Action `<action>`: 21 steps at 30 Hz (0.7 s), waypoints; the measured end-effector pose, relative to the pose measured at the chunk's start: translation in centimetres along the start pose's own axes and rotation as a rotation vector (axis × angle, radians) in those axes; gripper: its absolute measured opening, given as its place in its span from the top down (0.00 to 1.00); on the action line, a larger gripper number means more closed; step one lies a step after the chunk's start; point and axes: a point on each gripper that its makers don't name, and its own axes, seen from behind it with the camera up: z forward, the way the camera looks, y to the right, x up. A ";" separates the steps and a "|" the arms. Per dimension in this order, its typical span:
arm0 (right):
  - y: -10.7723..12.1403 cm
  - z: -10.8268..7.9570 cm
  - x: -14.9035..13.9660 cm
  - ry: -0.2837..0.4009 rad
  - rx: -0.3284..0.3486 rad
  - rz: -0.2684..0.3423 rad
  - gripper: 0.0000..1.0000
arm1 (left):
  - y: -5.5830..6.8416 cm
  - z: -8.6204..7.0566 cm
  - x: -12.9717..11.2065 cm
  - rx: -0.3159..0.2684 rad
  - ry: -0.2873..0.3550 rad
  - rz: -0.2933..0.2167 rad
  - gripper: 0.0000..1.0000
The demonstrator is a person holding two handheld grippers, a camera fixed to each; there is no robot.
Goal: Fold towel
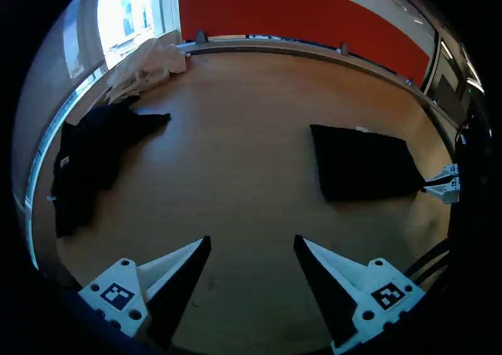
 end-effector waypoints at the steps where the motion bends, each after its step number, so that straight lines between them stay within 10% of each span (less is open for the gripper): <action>1: 0.0 0.0 0.1 0.003 0.000 0.000 0.95 | 0.0 0.0 -0.1 0.000 -0.001 0.000 0.02; 21: -0.2 -2.9 8.1 0.119 -0.043 -0.130 0.96 | -0.4 -0.7 -0.3 -0.006 0.015 -0.027 0.01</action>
